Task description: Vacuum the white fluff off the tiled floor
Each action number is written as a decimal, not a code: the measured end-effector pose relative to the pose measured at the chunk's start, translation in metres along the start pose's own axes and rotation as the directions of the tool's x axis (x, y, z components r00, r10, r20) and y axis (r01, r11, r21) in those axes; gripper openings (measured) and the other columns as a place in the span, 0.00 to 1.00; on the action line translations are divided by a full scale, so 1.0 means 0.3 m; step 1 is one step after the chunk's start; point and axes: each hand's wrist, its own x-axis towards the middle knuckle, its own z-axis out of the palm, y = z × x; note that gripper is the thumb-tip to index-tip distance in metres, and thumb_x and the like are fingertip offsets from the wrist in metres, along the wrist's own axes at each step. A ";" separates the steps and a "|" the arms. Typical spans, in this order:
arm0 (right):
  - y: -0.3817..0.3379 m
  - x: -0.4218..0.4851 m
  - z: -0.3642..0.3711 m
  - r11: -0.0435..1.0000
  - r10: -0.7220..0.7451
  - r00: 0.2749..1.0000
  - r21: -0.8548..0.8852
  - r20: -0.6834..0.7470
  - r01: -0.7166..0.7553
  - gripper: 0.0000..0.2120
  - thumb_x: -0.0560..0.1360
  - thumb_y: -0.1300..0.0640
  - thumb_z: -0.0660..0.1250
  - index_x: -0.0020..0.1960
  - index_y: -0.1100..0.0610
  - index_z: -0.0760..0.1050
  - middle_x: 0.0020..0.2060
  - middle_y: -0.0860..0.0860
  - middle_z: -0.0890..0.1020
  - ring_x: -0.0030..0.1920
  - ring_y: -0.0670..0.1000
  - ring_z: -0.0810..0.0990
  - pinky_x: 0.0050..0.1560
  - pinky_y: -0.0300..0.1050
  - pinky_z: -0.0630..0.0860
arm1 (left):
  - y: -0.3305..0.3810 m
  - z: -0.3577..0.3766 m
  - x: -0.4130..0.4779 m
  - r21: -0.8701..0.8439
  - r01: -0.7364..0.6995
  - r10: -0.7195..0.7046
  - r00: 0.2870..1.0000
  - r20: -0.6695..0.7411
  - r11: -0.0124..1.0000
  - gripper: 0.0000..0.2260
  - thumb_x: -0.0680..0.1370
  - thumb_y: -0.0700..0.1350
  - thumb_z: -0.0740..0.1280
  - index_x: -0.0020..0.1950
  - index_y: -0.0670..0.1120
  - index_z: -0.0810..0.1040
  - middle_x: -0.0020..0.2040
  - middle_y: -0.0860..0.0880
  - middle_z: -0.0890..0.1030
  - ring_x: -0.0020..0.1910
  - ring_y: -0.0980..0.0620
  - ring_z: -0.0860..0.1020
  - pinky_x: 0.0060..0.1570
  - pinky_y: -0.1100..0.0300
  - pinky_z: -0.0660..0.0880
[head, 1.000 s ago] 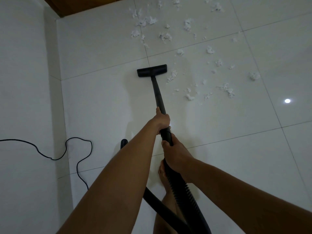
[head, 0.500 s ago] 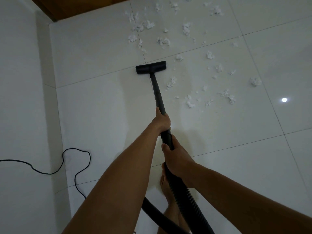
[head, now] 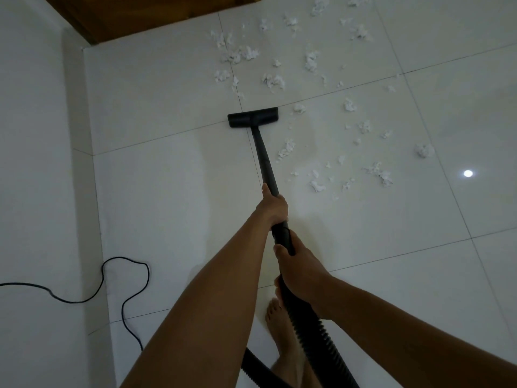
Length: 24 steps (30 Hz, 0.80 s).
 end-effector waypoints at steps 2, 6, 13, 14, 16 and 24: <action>-0.015 -0.025 -0.018 1.000 0.002 1.000 -0.024 0.013 -0.002 0.21 0.86 0.49 0.55 0.77 0.39 0.57 0.32 0.55 0.77 0.21 0.47 0.76 0.25 0.41 0.77 | 0.011 0.006 -0.020 -0.010 0.015 -0.015 1.000 -0.004 1.000 0.30 0.86 0.47 0.52 0.82 0.55 0.37 0.56 0.42 0.78 0.58 0.41 0.81 0.62 0.45 0.78; -0.070 -0.049 -0.060 0.999 0.029 0.999 -0.030 0.033 -0.028 0.21 0.86 0.50 0.55 0.77 0.40 0.58 0.33 0.56 0.77 0.25 0.50 0.77 0.28 0.44 0.79 | 0.057 0.010 -0.030 -0.052 0.025 -0.025 1.000 0.009 0.998 0.32 0.86 0.45 0.53 0.82 0.55 0.36 0.59 0.40 0.79 0.51 0.44 0.80 0.62 0.45 0.79; -0.188 -0.022 -0.195 0.998 0.062 0.992 -0.017 0.107 -0.061 0.20 0.86 0.51 0.55 0.76 0.40 0.59 0.33 0.58 0.77 0.23 0.50 0.76 0.25 0.42 0.77 | 0.196 0.021 -0.009 -0.197 0.067 -0.070 0.998 -0.009 0.978 0.32 0.85 0.44 0.53 0.82 0.59 0.37 0.64 0.38 0.78 0.42 0.50 0.76 0.61 0.49 0.79; -0.203 -0.012 -0.211 0.998 0.056 0.992 -0.022 0.109 -0.054 0.20 0.86 0.51 0.55 0.76 0.40 0.59 0.34 0.58 0.77 0.23 0.50 0.76 0.26 0.43 0.78 | 0.215 0.021 -0.002 -0.208 0.067 -0.072 0.997 -0.016 0.976 0.32 0.85 0.44 0.53 0.82 0.60 0.37 0.64 0.39 0.78 0.42 0.50 0.76 0.60 0.49 0.80; -0.228 0.006 -0.233 0.998 0.039 0.992 -0.048 0.119 -0.034 0.21 0.86 0.52 0.55 0.77 0.41 0.59 0.34 0.57 0.77 0.24 0.50 0.76 0.27 0.44 0.78 | 0.244 0.018 0.013 -0.218 0.070 -0.076 0.997 -0.021 0.973 0.31 0.85 0.45 0.53 0.82 0.59 0.37 0.66 0.38 0.77 0.43 0.50 0.76 0.60 0.49 0.80; -0.363 0.059 -0.184 0.997 0.011 0.995 -0.083 0.096 -0.003 0.22 0.86 0.52 0.55 0.79 0.42 0.58 0.35 0.55 0.77 0.17 0.45 0.75 0.19 0.36 0.72 | 0.306 -0.102 0.080 -0.214 0.072 -0.081 0.996 -0.036 0.974 0.31 0.86 0.45 0.53 0.83 0.58 0.39 0.61 0.39 0.79 0.41 0.50 0.76 0.59 0.50 0.80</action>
